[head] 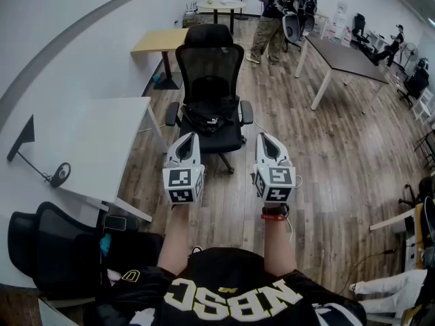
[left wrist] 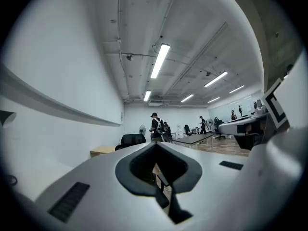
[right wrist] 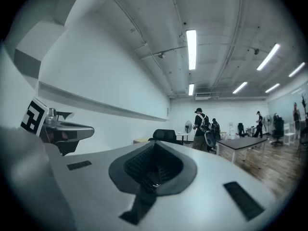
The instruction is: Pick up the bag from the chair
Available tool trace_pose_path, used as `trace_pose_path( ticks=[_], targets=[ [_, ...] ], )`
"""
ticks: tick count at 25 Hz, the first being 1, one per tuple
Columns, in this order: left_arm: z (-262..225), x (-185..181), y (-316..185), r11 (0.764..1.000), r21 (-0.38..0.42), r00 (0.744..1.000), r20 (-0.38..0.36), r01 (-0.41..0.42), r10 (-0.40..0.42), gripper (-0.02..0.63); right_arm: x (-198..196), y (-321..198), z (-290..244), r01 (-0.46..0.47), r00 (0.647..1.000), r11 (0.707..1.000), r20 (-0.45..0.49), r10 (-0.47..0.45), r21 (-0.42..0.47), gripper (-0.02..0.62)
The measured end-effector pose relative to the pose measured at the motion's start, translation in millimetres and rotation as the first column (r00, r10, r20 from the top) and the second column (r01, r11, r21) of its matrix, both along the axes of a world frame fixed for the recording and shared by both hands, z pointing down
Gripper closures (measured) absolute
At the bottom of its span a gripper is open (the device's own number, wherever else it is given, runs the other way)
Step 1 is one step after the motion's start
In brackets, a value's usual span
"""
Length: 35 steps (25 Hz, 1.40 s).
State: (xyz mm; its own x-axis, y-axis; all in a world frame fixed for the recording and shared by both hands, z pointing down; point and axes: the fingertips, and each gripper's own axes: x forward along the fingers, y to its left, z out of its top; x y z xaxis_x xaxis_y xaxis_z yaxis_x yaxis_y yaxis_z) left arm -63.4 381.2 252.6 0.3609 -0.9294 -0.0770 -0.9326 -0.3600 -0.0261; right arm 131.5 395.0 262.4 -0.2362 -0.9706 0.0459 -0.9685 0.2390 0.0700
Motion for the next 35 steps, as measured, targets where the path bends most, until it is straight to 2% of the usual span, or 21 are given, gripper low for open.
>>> trace_pose_path(
  ticks=[5,13,16,20,26,30,35],
  targets=[
    [7,16,10,1.000,-0.028,1.000,0.011,-0.002,0.002,0.592,18,9,-4,-0.031,1.000,0.999,-0.003,0.031,0.040,0.588],
    [28,46,29,0.999,-0.050,1.000,-0.016,0.016,-0.017,0.592,36,20,33,0.047,0.996,0.999,0.074,-0.045,-0.022,0.588],
    [34,47,24,0.998,-0.061,1.000,-0.017,0.024,-0.025,0.592,27,13,45,0.102,0.991,0.994,0.088,-0.098,-0.048,0.588],
    [41,50,5,0.998,-0.061,1.000,-0.011,0.020,-0.020,0.592,21,-8,57,0.133,0.985,0.989,0.120,-0.124,-0.065,0.588],
    [65,53,-71,0.997,-0.076,1.000,-0.008,-0.011,0.010,0.592,7,-84,75,0.154,0.983,0.985,0.109,-0.145,-0.079,0.588],
    [82,45,-161,0.996,-0.083,0.999,-0.004,-0.033,0.033,0.592,-7,-169,95,0.151,0.984,0.983,0.113,-0.139,-0.100,0.588],
    [81,40,-294,0.993,-0.094,0.997,-0.005,-0.073,0.073,0.592,-17,-299,97,0.154,0.974,0.980,0.185,-0.129,-0.127,0.588]
  ],
)
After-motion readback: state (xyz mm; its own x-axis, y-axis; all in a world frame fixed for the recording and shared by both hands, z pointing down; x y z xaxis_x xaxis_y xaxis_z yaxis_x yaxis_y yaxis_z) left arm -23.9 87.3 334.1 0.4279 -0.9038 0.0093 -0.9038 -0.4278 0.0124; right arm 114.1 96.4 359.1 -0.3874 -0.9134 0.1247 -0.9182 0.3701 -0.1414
